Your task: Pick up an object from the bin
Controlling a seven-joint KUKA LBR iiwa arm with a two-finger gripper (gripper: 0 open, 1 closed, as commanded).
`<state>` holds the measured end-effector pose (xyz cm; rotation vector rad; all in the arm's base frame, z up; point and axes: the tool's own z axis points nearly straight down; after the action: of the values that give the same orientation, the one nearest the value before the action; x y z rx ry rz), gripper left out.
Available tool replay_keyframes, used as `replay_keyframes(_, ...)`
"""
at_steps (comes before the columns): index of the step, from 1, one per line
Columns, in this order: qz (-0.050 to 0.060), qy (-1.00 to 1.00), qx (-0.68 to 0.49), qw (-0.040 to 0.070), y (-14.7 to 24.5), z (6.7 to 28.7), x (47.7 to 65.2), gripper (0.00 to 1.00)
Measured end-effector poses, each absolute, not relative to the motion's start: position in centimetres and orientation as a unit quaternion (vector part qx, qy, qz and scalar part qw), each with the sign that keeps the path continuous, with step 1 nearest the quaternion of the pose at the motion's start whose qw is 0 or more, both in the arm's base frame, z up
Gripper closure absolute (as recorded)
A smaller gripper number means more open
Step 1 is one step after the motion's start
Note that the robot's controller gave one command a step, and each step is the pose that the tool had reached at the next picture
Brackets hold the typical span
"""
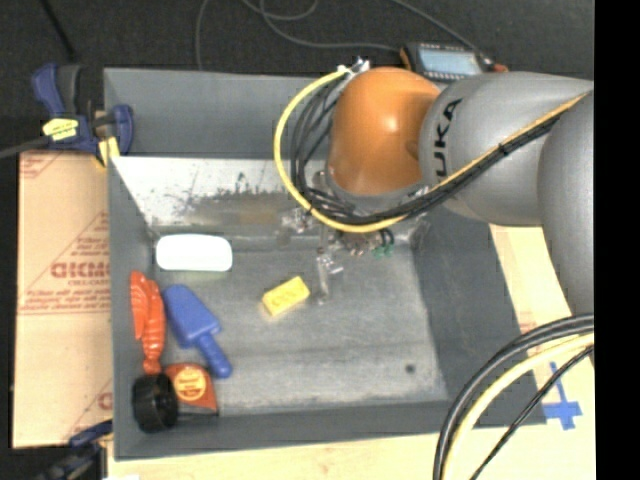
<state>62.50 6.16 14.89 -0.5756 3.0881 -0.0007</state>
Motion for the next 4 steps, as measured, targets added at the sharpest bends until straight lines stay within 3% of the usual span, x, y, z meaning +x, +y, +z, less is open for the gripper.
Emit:
replay_keyframes(1,-0.001,0.966,-0.258,0.002,6.3,14.1,62.3,0.00)
replay_keyframes(2,-0.001,0.934,-0.358,0.004,7.1,7.4,62.6,0.00)
replay_keyframes(3,-0.001,0.829,-0.559,0.004,7.2,7.2,62.2,1.00)
replay_keyframes(4,-0.001,0.830,-0.558,0.004,7.2,7.2,62.2,1.00)
